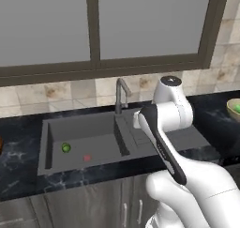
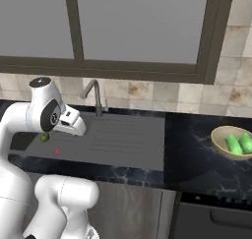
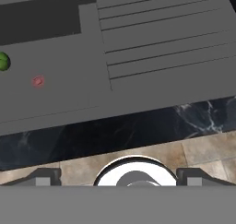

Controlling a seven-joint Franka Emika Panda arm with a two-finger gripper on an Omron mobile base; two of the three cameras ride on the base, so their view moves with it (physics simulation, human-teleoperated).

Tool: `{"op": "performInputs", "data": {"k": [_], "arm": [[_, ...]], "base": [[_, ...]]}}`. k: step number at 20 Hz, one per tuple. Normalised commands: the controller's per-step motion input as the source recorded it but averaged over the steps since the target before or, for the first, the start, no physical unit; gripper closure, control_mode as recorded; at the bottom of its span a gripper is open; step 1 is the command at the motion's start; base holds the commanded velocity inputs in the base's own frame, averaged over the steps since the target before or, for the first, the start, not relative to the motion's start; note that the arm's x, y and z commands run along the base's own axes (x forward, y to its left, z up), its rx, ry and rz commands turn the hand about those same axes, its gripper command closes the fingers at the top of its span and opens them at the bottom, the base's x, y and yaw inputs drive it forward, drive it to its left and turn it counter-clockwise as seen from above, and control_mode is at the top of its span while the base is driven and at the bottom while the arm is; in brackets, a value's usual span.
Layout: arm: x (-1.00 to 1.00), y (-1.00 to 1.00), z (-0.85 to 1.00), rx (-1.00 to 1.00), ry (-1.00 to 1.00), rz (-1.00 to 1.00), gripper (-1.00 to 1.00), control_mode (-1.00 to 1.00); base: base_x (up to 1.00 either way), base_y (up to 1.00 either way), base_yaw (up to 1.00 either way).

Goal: Pick the corns from the cabinet and place them in one bowl. Pick the avocado from the sink and place it in the other bowl.

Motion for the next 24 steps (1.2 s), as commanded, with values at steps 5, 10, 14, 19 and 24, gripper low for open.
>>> {"op": "performInputs", "data": {"k": [5,10,14,19,24], "arm": [[0.00,0.00,0.00,0.00,0.00,0.00,-1.00,1.00],[0.00,0.00,0.00,0.00,0.00,0.00,-1.00,1.00],[0.00,0.00,0.00,0.00,0.00,0.00,-1.00,1.00],[0.00,0.08,0.00,0.00,0.00,0.00,-1.00,-1.00],[0.22,-0.08,-0.01,0.00,-0.01,0.05,-1.00,-1.00]], "base": [[0.00,0.84,-0.01],[0.00,0.81,-0.01],[0.00,0.65,-0.01],[0.00,0.07,0.00],[0.00,0.00,0.00]]}}
